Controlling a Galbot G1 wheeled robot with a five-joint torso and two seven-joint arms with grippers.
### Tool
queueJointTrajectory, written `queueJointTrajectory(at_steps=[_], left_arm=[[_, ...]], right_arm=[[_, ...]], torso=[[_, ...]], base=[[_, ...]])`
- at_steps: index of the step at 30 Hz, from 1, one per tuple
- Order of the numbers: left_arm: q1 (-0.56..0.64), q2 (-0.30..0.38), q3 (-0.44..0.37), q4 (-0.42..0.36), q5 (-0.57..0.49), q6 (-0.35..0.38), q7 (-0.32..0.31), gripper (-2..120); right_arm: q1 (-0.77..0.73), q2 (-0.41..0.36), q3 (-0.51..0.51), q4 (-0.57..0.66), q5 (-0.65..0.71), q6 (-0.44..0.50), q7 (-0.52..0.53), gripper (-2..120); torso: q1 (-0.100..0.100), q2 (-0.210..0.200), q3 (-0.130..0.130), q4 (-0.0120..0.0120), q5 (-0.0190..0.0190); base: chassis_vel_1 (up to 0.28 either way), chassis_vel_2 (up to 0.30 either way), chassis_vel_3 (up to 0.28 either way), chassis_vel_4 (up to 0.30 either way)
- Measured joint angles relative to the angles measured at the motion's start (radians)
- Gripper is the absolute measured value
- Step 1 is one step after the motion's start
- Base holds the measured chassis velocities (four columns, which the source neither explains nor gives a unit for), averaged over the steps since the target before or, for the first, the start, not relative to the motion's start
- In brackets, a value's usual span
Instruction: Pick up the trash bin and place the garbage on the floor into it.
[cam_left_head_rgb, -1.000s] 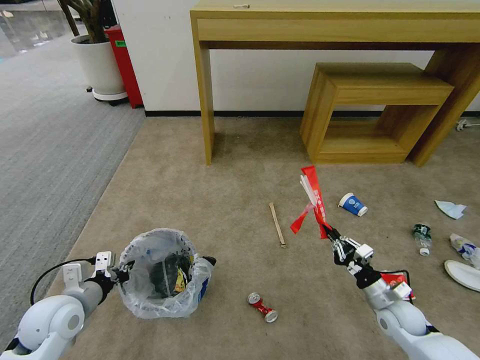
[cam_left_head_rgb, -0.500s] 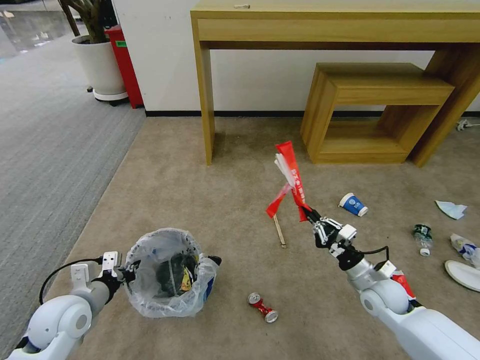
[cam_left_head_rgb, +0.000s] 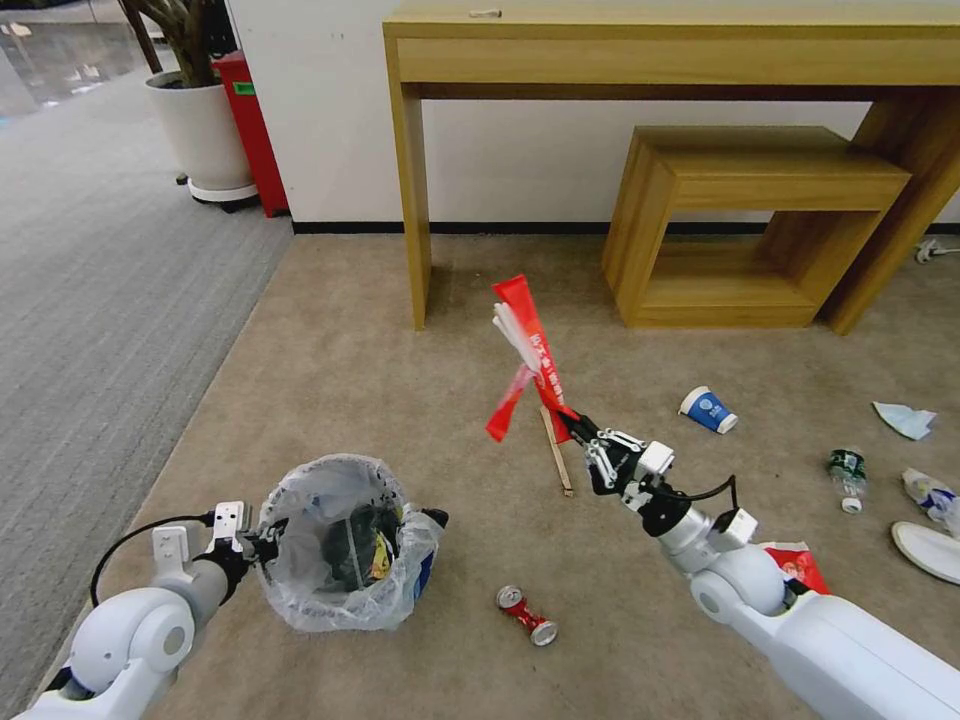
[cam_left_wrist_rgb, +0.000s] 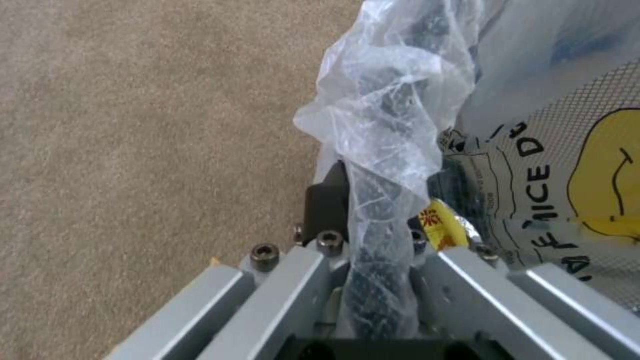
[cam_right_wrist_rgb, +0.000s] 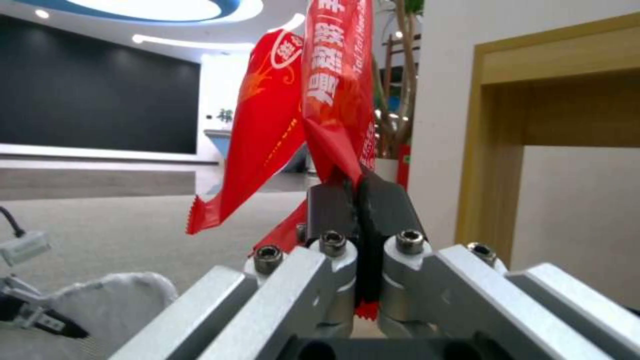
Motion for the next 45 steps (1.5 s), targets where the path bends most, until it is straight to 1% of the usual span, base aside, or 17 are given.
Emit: queueJointTrajectory(at_steps=[6, 7, 10, 15, 22, 31, 32, 33, 36, 37, 39, 41, 42, 45], left_arm=[[-0.003, -0.001, 0.006, 0.004, 0.003, 0.000, 0.002, 0], [-0.003, -0.001, 0.006, 0.004, 0.003, 0.000, 0.002, 0], [-0.003, -0.002, 0.007, 0.004, 0.005, 0.000, 0.003, 0], [-0.002, 0.000, 0.008, 0.004, 0.005, 0.000, 0.005, 0], [-0.008, 0.005, 0.017, 0.004, 0.002, 0.000, 0.005, 0], [-0.008, 0.007, 0.018, 0.004, 0.001, 0.000, 0.005, 0], [-0.008, 0.010, 0.019, 0.005, 0.001, 0.000, 0.005, 0], [-0.008, 0.010, 0.019, 0.005, 0.001, 0.000, 0.005, 0], [-0.010, 0.017, 0.025, 0.004, -0.004, 0.003, 0.003, 0], [-0.010, 0.017, 0.025, 0.004, -0.004, 0.003, 0.003, 0], [-0.011, 0.024, 0.030, 0.003, -0.016, 0.006, -0.007, 0], [-0.011, 0.024, 0.030, 0.003, -0.016, 0.006, -0.007, 0], [-0.013, 0.027, 0.031, 0.003, -0.022, 0.009, -0.009, 0], [-0.014, 0.034, 0.032, 0.000, -0.039, 0.020, -0.019, 0]], right_arm=[[0.062, -0.003, -0.081, 0.010, 0.007, -0.005, 0.014, 0], [0.062, -0.003, -0.081, 0.010, 0.007, -0.005, 0.014, 0], [0.111, -0.003, -0.125, 0.014, 0.014, -0.006, 0.022, 0], [0.147, -0.005, -0.161, 0.021, 0.022, -0.009, 0.027, 0], [0.219, 0.010, -0.242, 0.031, 0.027, -0.011, 0.036, 0], [0.264, 0.023, -0.286, 0.039, 0.039, -0.013, 0.043, 0], [0.284, 0.027, -0.308, 0.044, 0.045, -0.013, 0.046, 0], [0.284, 0.027, -0.308, 0.044, 0.045, -0.013, 0.046, 0], [0.338, 0.037, -0.376, 0.054, 0.057, -0.014, 0.055, 0], [0.338, 0.037, -0.376, 0.054, 0.057, -0.014, 0.055, 0], [0.382, 0.050, -0.430, 0.058, 0.065, -0.015, 0.062, 0], [0.382, 0.050, -0.430, 0.058, 0.065, -0.015, 0.062, 0], [0.402, 0.059, -0.452, 0.060, 0.069, -0.016, 0.066, 0], [0.417, 0.067, -0.474, 0.066, 0.072, -0.019, 0.070, 0]], torso=[[0.000, 0.000, 0.000, 0.0000, 0.0001], [0.000, 0.000, 0.000, 0.0000, 0.0001], [0.000, 0.000, 0.000, 0.0000, 0.0000], [0.000, 0.000, 0.000, -0.0001, -0.0002], [0.000, 0.000, 0.000, -0.0002, -0.0002], [0.000, 0.000, 0.000, -0.0001, -0.0003], [0.000, 0.000, 0.000, -0.0002, -0.0003], [0.000, 0.000, 0.000, -0.0002, -0.0003], [0.000, 0.000, 0.000, -0.0001, -0.0004], [0.000, 0.000, 0.000, -0.0001, -0.0004], [0.000, 0.000, 0.000, -0.0001, -0.0002], [0.000, 0.000, 0.000, -0.0001, -0.0002], [0.000, 0.000, 0.000, -0.0001, -0.0003], [0.000, 0.000, 0.000, -0.0002, -0.0006]], base=[[0.000, 0.000, 0.000, 0.000], [0.000, 0.000, 0.000, 0.000], [0.000, 0.000, 0.000, 0.000], [0.000, 0.000, 0.000, 0.000], [0.000, 0.000, 0.000, 0.000], [0.000, 0.000, 0.000, 0.000], [0.000, 0.000, 0.000, 0.000], [0.000, 0.000, 0.000, 0.000], [0.000, 0.000, 0.000, 0.000], [0.000, 0.000, 0.000, 0.000], [0.000, 0.000, 0.000, 0.000], [0.000, 0.000, 0.000, 0.000], [0.000, 0.000, 0.000, 0.000], [0.000, 0.000, 0.000, 0.000]])
